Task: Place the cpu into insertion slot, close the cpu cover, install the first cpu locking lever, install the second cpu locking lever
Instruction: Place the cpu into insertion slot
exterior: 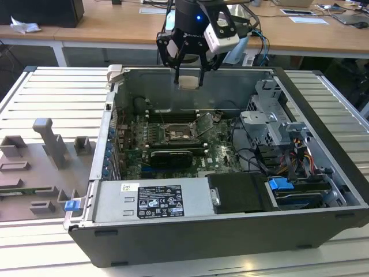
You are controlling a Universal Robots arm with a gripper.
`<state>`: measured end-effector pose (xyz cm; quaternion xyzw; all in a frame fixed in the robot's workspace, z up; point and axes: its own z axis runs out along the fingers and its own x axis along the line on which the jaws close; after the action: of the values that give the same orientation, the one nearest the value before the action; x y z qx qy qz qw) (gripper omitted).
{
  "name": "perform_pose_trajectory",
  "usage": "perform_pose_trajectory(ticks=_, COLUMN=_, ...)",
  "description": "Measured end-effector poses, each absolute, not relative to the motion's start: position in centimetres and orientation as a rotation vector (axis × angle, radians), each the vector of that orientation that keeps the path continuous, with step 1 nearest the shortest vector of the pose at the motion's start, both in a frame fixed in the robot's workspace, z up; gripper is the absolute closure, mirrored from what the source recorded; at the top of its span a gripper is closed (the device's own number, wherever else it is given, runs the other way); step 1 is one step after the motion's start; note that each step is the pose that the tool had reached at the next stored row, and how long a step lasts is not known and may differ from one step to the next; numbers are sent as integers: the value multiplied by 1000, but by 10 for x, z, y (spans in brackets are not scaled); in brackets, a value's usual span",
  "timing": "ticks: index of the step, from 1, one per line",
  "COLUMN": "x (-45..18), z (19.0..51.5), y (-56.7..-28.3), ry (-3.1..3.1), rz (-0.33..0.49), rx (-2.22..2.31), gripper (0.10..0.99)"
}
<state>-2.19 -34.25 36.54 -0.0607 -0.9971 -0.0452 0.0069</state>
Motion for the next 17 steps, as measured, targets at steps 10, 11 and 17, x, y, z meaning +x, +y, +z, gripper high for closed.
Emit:
perform_pose_trajectory(ticks=10, x=-22, z=365, y=-342, ry=-3105, rz=-143, rx=-400, gripper=545)
perform_pose_trajectory(ticks=11, x=-22, z=365, y=-342, ry=-3104, rz=-143, rx=-411, gripper=545)
perform_pose_trajectory(ticks=17, x=-22, z=364, y=-342, ry=-3097, rz=-143, rx=-473, gripper=545)
